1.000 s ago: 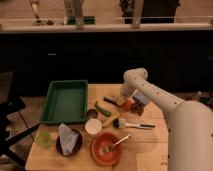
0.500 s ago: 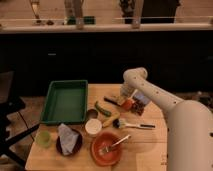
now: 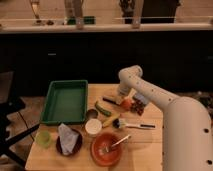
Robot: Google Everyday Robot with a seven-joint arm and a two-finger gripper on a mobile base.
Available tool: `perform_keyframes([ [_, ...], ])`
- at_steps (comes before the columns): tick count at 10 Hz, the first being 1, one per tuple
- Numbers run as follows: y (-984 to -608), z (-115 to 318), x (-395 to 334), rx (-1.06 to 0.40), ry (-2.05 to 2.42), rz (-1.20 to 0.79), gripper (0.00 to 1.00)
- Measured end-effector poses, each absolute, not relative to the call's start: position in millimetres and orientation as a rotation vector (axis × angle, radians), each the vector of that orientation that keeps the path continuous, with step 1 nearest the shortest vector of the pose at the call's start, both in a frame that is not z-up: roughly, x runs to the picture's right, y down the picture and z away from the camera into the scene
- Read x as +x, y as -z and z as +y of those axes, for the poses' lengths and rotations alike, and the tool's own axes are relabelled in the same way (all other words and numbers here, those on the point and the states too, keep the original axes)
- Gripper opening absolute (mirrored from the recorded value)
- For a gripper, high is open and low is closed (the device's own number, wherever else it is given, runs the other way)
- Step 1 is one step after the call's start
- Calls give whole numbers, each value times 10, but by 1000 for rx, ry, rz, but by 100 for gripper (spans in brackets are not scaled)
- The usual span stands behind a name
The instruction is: Wipe table surface with eraser
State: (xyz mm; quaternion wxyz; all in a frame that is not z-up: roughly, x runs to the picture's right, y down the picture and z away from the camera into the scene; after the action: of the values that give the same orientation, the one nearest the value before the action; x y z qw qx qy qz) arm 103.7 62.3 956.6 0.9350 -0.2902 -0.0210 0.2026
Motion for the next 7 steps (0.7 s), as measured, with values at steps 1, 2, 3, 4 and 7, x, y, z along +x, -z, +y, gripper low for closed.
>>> perform_keyframes([
  [1,-9571,588,1014,-588,-402,-42,1],
  [2,-9574,526,991,-579,-387,-40,1],
  [3,-9575,489,984,-575,-378,-39,1],
  [4,-9584,432,1010,-573,-363,-37,1],
  [7,-9629,336,1191,-608,-287,-48,1],
])
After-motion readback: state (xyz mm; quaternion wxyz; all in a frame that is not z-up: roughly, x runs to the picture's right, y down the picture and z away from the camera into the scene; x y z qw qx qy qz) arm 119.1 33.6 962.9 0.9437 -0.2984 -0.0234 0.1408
